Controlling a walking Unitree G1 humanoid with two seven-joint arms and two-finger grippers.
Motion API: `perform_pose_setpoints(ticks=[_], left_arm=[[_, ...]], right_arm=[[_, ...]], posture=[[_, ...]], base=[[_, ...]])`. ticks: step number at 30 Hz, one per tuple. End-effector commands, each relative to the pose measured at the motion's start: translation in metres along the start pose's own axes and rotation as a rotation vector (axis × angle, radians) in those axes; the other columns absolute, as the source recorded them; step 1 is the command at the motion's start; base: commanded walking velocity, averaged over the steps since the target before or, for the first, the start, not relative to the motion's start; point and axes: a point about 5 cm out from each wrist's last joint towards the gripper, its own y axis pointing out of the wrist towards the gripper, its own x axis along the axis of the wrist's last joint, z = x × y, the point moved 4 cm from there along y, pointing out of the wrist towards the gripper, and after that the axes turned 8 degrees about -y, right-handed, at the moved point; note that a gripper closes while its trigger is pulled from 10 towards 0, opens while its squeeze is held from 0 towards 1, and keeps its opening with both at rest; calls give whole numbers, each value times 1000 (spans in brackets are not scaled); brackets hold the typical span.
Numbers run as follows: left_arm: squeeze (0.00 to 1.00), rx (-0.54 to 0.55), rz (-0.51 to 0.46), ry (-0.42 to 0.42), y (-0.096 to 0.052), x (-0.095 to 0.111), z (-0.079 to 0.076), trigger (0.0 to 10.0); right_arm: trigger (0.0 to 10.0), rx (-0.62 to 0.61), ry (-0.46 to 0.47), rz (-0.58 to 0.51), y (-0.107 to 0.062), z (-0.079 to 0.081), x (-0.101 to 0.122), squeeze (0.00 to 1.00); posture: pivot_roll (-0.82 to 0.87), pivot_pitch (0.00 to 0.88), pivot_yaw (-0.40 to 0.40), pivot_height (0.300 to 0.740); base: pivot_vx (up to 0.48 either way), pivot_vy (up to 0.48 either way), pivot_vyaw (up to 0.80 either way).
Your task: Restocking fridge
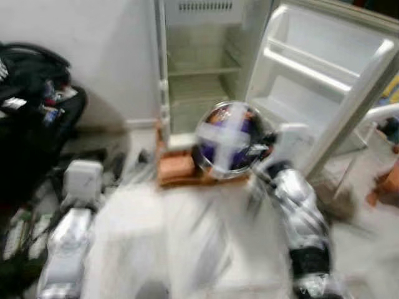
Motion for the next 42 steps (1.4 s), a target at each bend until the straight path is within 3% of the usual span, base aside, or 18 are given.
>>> perform_pose_setpoints(ticks=[1,25,31,42], left_arm=[[0,-40,-6,-8,2,2,-10,10000],[0,-29,17,-33,3,0,-9,10000],[0,-24,24,-46,3,0,-9,10000],[0,-35,24,-47,4,0,-10,10000]], right_arm=[[10000,-49,-11,-18,-1,-18,5,0],[10000,-31,-7,-5,1,-14,0,0],[10000,-27,-7,-3,1,-12,0,0],[10000,-24,-7,1,1,-10,-2,0]], posture=[[166,0,-60,740],[170,0,-64,740],[171,0,-64,740],[170,0,-63,740]], base=[[480,0,0],[449,0,0],[334,344,0],[0,440,0]])
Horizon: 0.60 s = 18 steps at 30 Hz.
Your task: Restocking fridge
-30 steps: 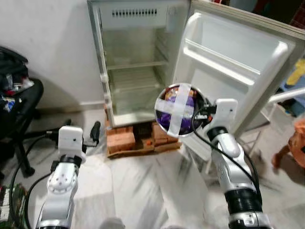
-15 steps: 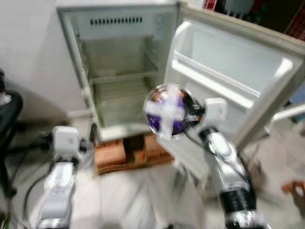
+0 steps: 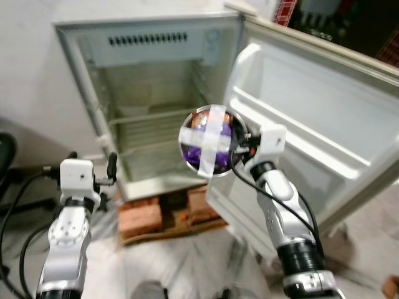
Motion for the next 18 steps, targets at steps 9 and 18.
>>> perform_pose_setpoints(ticks=[9,18], left_arm=[[0,-13,-22,46,1,6,7,10000],[0,-10,-20,27,0,5,3,10000]], right_arm=[[10000,23,10,-40,4,8,10,0],[10000,20,9,-38,4,7,9,0]], posture=[[170,0,-62,740],[170,0,-62,740]], base=[[266,300,0],[50,0,0]])
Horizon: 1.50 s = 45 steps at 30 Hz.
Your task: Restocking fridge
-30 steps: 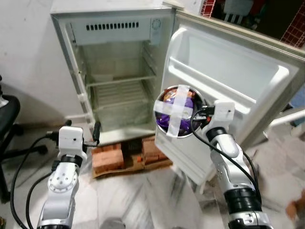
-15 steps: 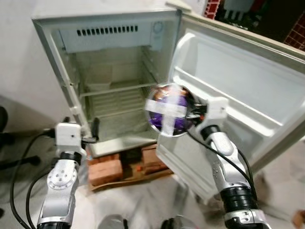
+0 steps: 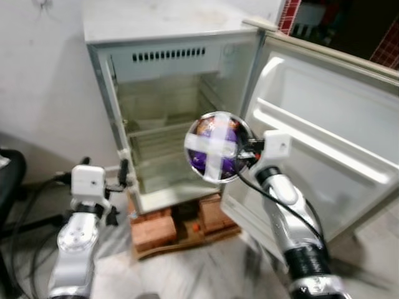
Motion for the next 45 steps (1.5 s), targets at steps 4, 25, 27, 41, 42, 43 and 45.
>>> perform_pose_setpoints(ticks=[4,25,27,41,42,43,45], left_arm=[[0,-16,-9,-5,1,2,-6,10000],[0,-5,-12,-37,0,2,-4,10000],[0,-3,-12,-38,0,2,-4,10000],[0,0,-6,-46,1,1,-4,10000],[0,1,-6,-48,1,1,-5,10000],[0,2,-6,-49,1,2,-5,10000],[0,2,-5,-48,1,2,-5,10000]], right_arm=[[10000,11,-9,-35,2,1,9,0],[10000,32,-19,-32,2,5,7,0],[10000,33,-19,-31,3,5,8,0],[10000,36,-18,-26,3,7,6,0],[10000,36,-18,-25,3,7,6,0],[10000,36,-18,-24,3,7,6,0],[10000,38,-18,-21,3,7,5,0]], posture=[[171,0,-66,740],[171,0,-69,740],[171,0,-69,740],[172,0,-68,740],[172,0,-69,740],[172,0,-69,740],[173,0,-70,740]], base=[[0,0,0],[325,0,0],[456,0,0],[252,0,0],[0,0,0],[0,0,0],[0,0,0]])
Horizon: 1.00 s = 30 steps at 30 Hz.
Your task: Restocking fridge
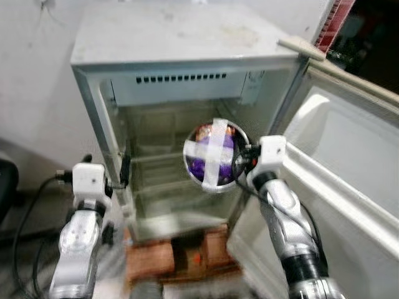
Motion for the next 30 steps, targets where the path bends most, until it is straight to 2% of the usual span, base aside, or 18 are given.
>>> perform_pose_setpoints(ticks=[1,16,24,30], left_arm=[[0,-19,-4,-8,1,2,-7,10000],[0,-1,15,20,-2,-2,-5,10000],[0,-9,16,25,-3,-1,-6,10000],[0,14,13,10,-5,0,-2,10000]], right_arm=[[10000,-21,-8,-29,0,-8,7,0],[10000,8,-24,-17,1,-2,4,0],[10000,32,16,-19,1,-1,4,0],[10000,108,67,13,4,12,-1,0]], posture=[[173,0,-70,740],[181,0,-73,740],[186,0,-71,740],[196,0,-72,740]], base=[[0,0,0],[0,0,0],[0,0,0],[0,0,0]])
